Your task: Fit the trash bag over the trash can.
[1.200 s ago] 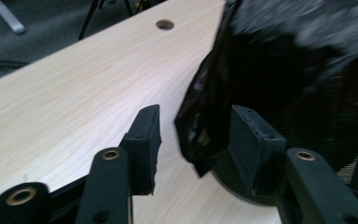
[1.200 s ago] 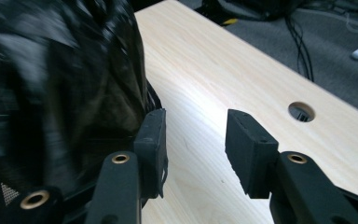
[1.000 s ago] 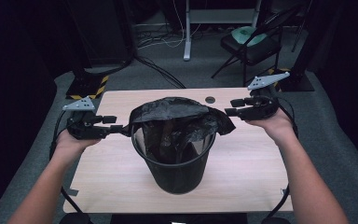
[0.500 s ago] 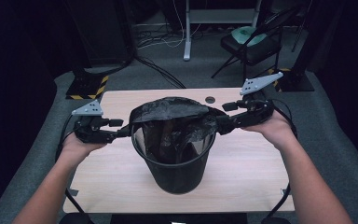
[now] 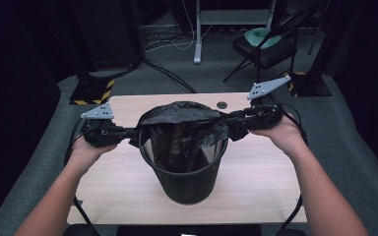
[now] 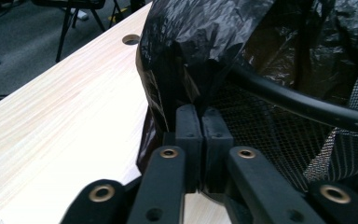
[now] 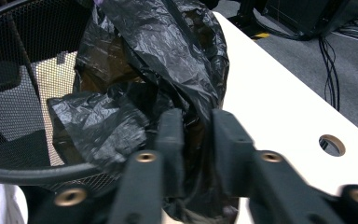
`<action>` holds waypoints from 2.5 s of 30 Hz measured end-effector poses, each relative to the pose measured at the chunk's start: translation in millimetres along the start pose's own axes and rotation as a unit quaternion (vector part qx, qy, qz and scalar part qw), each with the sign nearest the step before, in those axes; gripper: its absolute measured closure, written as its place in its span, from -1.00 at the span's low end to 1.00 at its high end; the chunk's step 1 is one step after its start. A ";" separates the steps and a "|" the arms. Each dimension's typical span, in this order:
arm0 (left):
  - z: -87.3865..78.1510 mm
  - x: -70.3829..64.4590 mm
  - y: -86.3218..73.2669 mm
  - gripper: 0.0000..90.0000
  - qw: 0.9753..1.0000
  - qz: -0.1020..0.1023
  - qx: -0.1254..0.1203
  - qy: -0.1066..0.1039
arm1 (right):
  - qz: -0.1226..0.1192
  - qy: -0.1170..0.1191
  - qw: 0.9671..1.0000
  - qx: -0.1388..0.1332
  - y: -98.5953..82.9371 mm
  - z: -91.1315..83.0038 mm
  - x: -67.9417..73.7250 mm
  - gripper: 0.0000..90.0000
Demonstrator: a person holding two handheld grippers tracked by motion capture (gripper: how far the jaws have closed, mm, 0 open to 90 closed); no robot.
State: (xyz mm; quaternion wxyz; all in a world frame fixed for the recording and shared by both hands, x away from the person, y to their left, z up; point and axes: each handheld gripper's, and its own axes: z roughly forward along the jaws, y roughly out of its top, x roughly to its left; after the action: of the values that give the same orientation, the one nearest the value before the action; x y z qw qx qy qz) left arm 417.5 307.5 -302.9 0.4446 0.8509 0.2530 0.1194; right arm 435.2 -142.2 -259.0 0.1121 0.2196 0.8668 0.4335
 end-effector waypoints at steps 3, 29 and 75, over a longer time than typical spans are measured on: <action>-2.4 -2.1 -0.2 0.99 1.000 0.002 -0.001 -0.005 | -0.013 0.006 1.000 0.002 1.1 -0.6 3.4 0.91; -18.3 -38.7 -41.0 0.99 0.999 0.019 0.005 -0.051 | -0.074 0.092 0.993 -0.010 -40.3 -17.1 74.7 0.98; 41.1 -14.0 -88.7 0.99 0.996 -0.039 0.054 -0.062 | -0.068 0.097 0.988 0.099 -96.3 58.3 81.5 0.98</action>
State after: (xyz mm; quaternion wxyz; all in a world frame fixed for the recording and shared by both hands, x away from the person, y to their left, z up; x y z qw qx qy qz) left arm 394.6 313.7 -398.8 0.4171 0.8690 0.2639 0.0356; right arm 358.8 -113.2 -371.3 0.0343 0.1272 0.9251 0.3561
